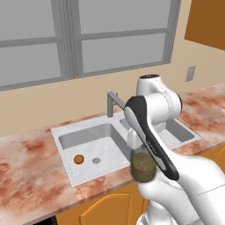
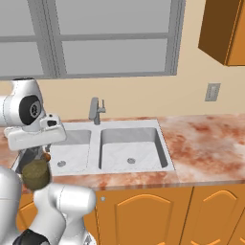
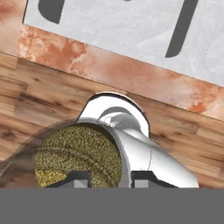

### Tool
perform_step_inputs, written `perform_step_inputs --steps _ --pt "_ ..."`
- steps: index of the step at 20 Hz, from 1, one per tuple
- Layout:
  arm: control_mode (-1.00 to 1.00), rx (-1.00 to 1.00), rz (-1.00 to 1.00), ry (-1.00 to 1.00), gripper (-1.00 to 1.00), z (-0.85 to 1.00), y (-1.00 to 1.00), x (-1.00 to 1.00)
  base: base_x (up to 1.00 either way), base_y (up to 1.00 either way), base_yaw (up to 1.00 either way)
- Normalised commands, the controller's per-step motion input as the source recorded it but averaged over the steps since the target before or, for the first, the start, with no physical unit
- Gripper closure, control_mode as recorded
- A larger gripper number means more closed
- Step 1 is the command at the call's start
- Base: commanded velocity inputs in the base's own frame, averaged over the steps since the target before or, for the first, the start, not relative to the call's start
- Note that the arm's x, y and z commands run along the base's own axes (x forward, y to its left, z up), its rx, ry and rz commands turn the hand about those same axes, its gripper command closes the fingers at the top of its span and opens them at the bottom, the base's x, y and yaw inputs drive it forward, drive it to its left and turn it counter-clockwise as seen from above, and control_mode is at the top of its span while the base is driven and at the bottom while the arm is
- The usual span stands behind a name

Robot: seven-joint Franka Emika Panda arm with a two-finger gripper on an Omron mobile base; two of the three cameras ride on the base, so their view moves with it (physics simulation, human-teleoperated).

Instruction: Pick the jar and kettle and place them in the sink. Then turn on the water.

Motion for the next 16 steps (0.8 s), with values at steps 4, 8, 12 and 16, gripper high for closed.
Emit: perform_step_inputs --steps 4,8,12,16 --pt "-1.0 0.0 0.0 -0.06 1.0 -0.04 0.3 0.94 0.0 0.0 0.0" --pt "-1.0 0.0 0.0 0.0 1.0 -0.03 0.0 0.67 0.0 0.0 0.0" --pt "-1.0 0.0 0.0 -0.02 1.0 -0.08 0.16 0.58 0.0 0.0 0.0" --pt "-1.0 0.04 0.0 -0.2 1.0 -0.22 0.64 0.09 0.0 0.0 0.0"
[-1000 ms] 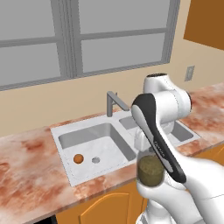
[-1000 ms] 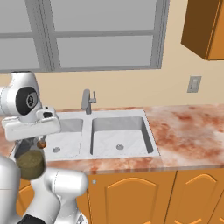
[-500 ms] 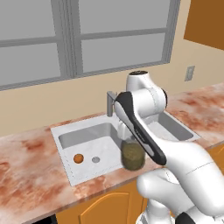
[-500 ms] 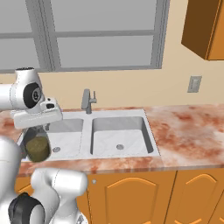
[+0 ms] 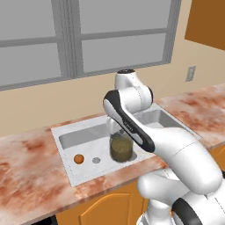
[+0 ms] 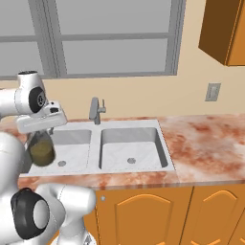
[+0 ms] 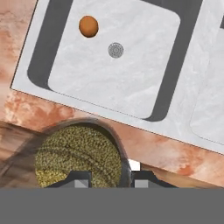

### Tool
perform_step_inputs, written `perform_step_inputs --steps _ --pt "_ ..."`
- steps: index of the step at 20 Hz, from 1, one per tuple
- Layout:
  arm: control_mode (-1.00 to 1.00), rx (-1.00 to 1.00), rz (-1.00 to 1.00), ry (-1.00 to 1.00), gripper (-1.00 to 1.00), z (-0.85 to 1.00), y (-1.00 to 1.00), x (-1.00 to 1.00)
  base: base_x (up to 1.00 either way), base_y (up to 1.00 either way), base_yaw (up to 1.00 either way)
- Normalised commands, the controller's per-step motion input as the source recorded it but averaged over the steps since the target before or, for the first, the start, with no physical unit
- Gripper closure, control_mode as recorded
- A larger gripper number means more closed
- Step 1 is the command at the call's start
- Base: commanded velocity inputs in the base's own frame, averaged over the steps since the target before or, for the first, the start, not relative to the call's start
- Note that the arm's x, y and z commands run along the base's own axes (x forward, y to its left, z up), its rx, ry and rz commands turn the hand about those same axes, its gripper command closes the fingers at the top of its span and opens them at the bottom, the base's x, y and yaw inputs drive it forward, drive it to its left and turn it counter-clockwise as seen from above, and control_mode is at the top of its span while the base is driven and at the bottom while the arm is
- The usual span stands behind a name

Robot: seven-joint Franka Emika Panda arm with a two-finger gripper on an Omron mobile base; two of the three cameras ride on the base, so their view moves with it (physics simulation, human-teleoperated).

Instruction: Pick the jar and kettle and place them in the sink. Then turn on the water.

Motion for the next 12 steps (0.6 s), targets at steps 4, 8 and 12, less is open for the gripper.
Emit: perform_step_inputs --steps 4,8,12 --pt "-1.0 0.05 -0.06 -0.19 1.0 -0.1 0.54 0.01 0.0 0.0 0.0" --pt "-1.0 0.13 -0.25 -0.15 1.0 -0.07 0.1 0.01 0.0 0.0 0.0" --pt "-1.0 0.03 -0.26 0.0 1.0 0.0 0.03 0.42 0.0 0.0 0.0"
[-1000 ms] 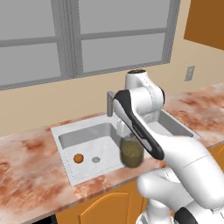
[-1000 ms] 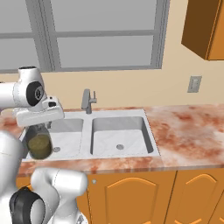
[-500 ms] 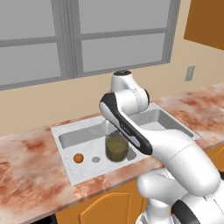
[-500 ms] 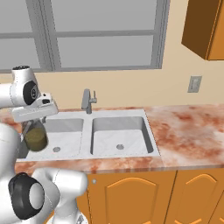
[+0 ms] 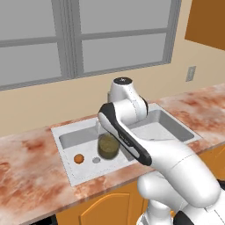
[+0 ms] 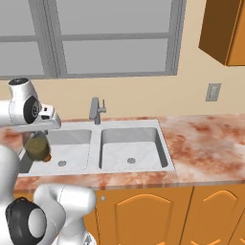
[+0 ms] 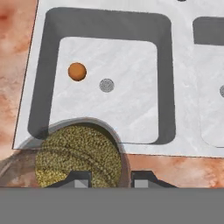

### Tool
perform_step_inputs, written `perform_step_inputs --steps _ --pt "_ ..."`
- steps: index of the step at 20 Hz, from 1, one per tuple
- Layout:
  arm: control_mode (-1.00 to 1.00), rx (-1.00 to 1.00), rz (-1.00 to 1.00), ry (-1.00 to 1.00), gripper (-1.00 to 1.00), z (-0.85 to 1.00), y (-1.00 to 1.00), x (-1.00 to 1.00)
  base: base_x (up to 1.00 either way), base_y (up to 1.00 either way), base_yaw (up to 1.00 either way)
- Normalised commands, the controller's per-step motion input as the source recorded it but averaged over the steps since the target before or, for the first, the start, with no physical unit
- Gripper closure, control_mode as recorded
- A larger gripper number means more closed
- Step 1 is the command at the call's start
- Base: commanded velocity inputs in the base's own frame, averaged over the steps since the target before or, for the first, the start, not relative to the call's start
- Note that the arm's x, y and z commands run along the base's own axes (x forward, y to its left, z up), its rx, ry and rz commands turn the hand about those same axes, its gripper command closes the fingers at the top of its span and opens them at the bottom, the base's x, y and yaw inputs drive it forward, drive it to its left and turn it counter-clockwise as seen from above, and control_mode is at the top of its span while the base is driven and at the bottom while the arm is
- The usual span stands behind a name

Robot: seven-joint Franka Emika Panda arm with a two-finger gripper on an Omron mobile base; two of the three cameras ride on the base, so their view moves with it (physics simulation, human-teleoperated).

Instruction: Pick the jar and kettle and place them in the sink. Then turn on the water.

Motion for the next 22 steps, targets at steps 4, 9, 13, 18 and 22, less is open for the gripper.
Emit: perform_step_inputs --steps 4,9,13,18,22 --pt "-1.0 -0.01 -0.1 0.02 1.0 -0.01 0.01 0.63 0.0 0.0 0.0" --pt "-1.0 -0.01 -0.02 0.26 1.0 -0.13 0.05 0.62 0.0 0.0 0.0" --pt "-1.0 0.02 0.0 0.28 1.0 -0.35 0.11 0.31 0.0 0.0 0.0" --pt "-1.0 0.0 0.0 0.05 1.0 -0.33 0.21 0.03 0.0 0.0 0.0" --pt "-1.0 0.0 -0.07 0.0 1.0 -0.33 0.02 0.01 0.0 0.0 0.0"
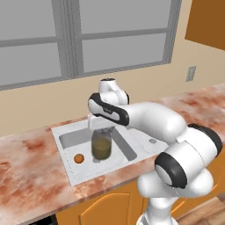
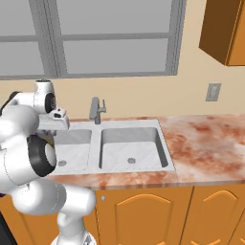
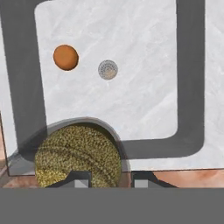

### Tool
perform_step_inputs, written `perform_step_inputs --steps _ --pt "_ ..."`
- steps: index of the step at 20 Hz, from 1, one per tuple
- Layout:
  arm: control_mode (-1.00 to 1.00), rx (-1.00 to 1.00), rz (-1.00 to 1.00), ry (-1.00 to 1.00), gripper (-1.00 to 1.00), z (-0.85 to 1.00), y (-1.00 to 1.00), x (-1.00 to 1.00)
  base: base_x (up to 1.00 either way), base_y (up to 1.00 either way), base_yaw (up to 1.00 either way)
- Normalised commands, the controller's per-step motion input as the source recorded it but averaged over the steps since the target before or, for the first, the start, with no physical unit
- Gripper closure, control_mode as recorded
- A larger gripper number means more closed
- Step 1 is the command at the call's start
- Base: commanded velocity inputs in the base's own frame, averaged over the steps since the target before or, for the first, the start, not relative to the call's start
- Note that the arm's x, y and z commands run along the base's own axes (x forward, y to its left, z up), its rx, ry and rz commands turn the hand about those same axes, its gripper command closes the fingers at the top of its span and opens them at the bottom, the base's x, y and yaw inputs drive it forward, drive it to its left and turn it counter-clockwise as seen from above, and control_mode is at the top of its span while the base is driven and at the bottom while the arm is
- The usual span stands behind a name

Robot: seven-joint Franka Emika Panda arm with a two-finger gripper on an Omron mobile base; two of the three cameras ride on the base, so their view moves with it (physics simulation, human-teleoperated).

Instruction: Pick the jar and kettle and place them in the sink. Then turn on the water.

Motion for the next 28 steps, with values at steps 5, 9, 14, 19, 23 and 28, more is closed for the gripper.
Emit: perform_step_inputs --steps 5,9,14,19,23,28 --pt "-1.0 0.0 -0.11 -0.01 1.0 -0.51 0.0 0.19 0.0 0.0 0.0" --pt "-1.0 0.0 -0.1 -0.07 1.0 -0.29 0.02 0.2 0.0 0.0 0.0" --pt "-1.0 -0.07 -0.08 -0.02 1.0 -0.01 0.18 0.16 0.0 0.0 0.0" --pt "-1.0 -0.12 -0.08 -0.01 1.0 0.0 0.15 0.07 0.0 0.0 0.0" --pt "-1.0 -0.05 -0.1 0.01 1.0 -0.09 0.0 0.37 0.0 0.0 0.0" --pt "-1.0 -0.01 -0.09 0.01 1.0 -0.02 0.0 0.28 0.0 0.0 0.0"
